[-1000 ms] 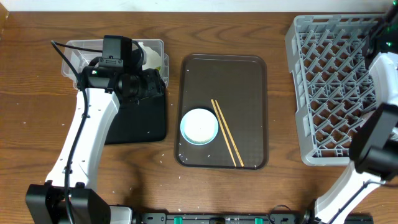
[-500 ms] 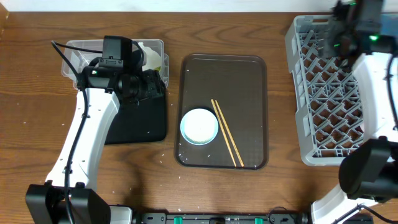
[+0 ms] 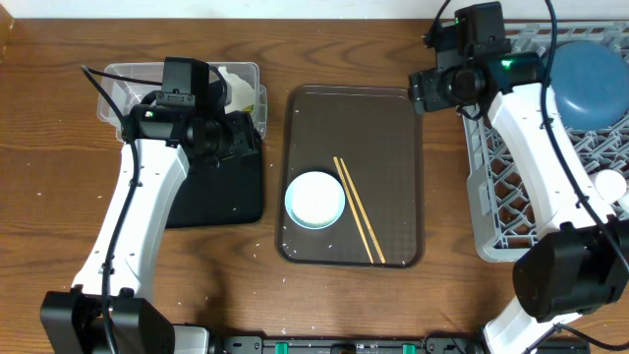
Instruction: Sort waste into correct bins and load items into the dishwasher rack
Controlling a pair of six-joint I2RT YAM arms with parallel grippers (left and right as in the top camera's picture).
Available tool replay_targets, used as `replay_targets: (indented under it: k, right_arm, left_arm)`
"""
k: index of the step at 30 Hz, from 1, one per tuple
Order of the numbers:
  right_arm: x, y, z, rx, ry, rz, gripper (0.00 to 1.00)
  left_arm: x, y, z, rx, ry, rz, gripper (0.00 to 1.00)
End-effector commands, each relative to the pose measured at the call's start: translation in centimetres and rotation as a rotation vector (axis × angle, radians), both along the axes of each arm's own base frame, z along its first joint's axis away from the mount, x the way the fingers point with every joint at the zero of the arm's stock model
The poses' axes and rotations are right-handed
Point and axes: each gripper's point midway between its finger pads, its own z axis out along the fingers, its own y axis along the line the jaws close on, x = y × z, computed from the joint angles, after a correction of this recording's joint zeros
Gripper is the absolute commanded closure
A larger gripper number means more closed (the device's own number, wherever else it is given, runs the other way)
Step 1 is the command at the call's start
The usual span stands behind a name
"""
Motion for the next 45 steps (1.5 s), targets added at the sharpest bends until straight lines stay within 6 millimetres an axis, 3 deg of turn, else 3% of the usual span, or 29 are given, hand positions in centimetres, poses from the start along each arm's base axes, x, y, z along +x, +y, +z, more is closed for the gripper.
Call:
replay_targets:
  k: [1,5,10,19,24,30,34,39,45]
  right_arm:
    - [-0.5,1.3,0.0,0.012,0.010,0.015,0.22]
    - [-1.5,2.6,-0.5,0.006,0.038,0.046,0.22]
    - [-4.4,5.9,-2.4,0.024,0.137,0.121,0.23]
    - [-11.5,11.6,-9.3,0.019,0.315,0.208,0.26]
    - [-12.8,12.9,-11.4,0.009,0.320,0.190,0.26]
    - [-11.1,11.3,-11.0,-0.049,0.264,0.113,0.23]
    - [-9.0,8.7,-9.5,-0.055,0.212,0.010,0.24]
    - [-6.6,3.0,-7.3,-0.062,0.152,-0.157,0.23]
    - [-5.3,-3.6,-5.7,-0.038,0.127,-0.320,0.23]
  left_arm:
    - [0.0,0.1,0.1,0.007,-0.003,-0.009,0.39]
    - [-0.1,0.1,0.0,0.007,0.001,-0.009,0.39]
    - [-0.7,0.2,-0.2,0.010,0.026,-0.009,0.38]
    - [-1.1,0.9,-0.6,0.052,0.047,0.007,0.39]
    - [-1.2,0.9,-0.6,0.050,0.050,0.005,0.39]
    - [-1.7,-1.4,-0.6,0.047,0.046,-0.067,0.39]
    - [-2.1,-4.0,-0.9,0.050,0.037,-0.143,0.39]
    - [-2.7,-8.1,-2.2,0.052,0.043,-0.252,0.39]
    - [-3.8,-13.0,-5.7,0.054,0.117,-0.325,0.39]
